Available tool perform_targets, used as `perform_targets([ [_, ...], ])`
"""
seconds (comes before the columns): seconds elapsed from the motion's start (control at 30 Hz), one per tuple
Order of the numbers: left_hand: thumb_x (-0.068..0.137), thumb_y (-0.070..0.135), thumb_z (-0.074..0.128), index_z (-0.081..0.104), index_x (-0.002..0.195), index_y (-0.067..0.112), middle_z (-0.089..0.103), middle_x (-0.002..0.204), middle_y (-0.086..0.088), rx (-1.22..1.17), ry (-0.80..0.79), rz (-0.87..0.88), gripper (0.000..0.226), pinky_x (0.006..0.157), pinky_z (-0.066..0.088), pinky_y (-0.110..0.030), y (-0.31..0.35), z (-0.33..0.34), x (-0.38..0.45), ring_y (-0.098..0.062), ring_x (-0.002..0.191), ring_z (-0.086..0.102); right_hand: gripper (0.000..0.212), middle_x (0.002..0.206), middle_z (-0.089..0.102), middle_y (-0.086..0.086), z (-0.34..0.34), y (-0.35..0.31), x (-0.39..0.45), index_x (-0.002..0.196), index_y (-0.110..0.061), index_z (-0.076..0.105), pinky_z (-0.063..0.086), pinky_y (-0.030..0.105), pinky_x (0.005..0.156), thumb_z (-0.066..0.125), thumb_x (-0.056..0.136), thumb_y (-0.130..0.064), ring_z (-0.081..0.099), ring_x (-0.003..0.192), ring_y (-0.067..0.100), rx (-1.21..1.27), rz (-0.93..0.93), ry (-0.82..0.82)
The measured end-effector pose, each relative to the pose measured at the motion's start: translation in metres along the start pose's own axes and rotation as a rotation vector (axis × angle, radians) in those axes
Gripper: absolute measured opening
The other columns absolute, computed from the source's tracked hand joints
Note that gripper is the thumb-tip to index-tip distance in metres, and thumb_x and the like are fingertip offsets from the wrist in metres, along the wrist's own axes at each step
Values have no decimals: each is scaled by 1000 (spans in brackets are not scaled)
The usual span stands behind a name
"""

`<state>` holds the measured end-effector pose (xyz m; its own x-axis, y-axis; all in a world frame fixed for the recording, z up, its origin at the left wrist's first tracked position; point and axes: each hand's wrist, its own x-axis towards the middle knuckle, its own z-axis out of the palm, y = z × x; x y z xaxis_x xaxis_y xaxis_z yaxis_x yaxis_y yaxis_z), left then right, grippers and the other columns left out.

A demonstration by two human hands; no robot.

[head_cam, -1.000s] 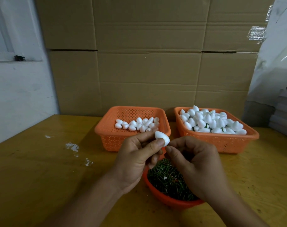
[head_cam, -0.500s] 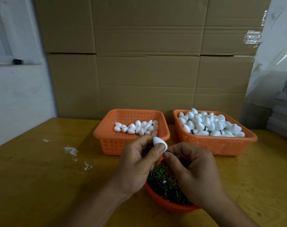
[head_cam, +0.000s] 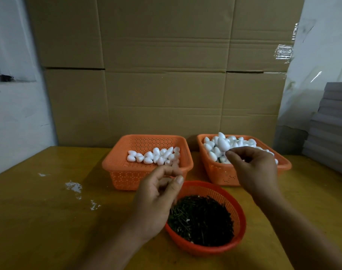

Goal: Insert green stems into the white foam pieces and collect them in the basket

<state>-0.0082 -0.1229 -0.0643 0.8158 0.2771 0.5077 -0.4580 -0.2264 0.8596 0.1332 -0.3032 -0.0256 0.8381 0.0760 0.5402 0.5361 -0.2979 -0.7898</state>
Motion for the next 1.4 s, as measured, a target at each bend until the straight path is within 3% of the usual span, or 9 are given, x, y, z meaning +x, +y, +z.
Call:
perform_targets([
  [0.23, 96, 36, 59, 65, 85, 30, 51, 57, 6, 92, -14, 26, 15, 50, 39, -27, -5, 3, -2, -12, 54, 45, 27, 62, 67, 3, -12, 40, 50, 70, -14, 73, 47, 34, 54, 64, 92, -27, 63, 60, 24, -582, 96, -71],
  [0.43, 89, 40, 57, 64, 82, 31, 50, 57, 6, 121, -26, 25, 14, 51, 39, -30, -5, 3, -2, -12, 54, 45, 31, 104, 68, 15, -2, 42, 75, 109, -13, 63, 50, 41, 86, 57, 89, -35, 64, 105, 38, -791, 306, -147],
  [0.63, 90, 40, 56, 60, 77, 28, 48, 57, 7, 133, -33, 31, 18, 52, 38, -30, -7, 2, -2, -11, 54, 43, 18, 99, 60, 10, 6, 29, 79, 82, -20, 48, 52, 56, 90, 48, 93, -35, 62, 97, 39, -849, 281, -181],
  [0.8, 96, 38, 57, 51, 67, 21, 45, 54, 5, 147, -25, 36, 34, 51, 37, -31, -8, 1, -1, -13, 52, 42, 23, 104, 65, 16, 4, 24, 76, 97, -8, 59, 51, 55, 94, 51, 91, -30, 63, 103, 42, -723, 333, -157],
  [0.9, 96, 46, 56, 46, 58, 12, 42, 50, -6, 192, -16, 74, 52, 48, 34, -39, -7, 1, 0, -19, 48, 40, 16, 78, 67, 9, -4, 24, 64, 78, -12, 69, 54, 45, 77, 58, 88, -18, 65, 78, 32, -597, 259, -71],
  [1.0, 96, 48, 55, 45, 54, 6, 41, 47, -10, 219, -16, 95, 61, 47, 32, -40, -6, 2, -1, -26, 46, 38, 17, 71, 69, 2, -5, 16, 46, 84, -20, 75, 58, 48, 67, 60, 91, -17, 65, 65, 27, -425, 147, -36],
  [1.17, 95, 39, 59, 53, 66, 16, 46, 53, 7, 242, 59, 27, 37, 47, 36, -23, -7, -2, 0, -6, 49, 42, 19, 65, 67, -16, -2, -4, 2, 79, -35, 72, 59, 37, 64, 67, 91, -20, 67, 67, 7, -154, -27, -121],
  [1.27, 96, 25, 62, 58, 77, 21, 58, 61, 2, 287, 138, 11, 21, 51, 44, -27, -4, -7, 5, -8, 53, 50, 17, 71, 72, -19, 1, -9, -25, 79, -37, 72, 47, 17, 51, 69, 90, -24, 65, 63, -1, -114, -90, -264],
  [1.4, 99, 18, 59, 59, 80, 16, 63, 65, -3, 363, 228, 34, 19, 45, 42, -31, 1, -21, 20, -9, 48, 52, 11, 65, 70, -15, 8, -8, -44, 94, -26, 79, 42, 12, 48, 71, 90, -20, 61, 54, -3, -152, -147, -377],
])
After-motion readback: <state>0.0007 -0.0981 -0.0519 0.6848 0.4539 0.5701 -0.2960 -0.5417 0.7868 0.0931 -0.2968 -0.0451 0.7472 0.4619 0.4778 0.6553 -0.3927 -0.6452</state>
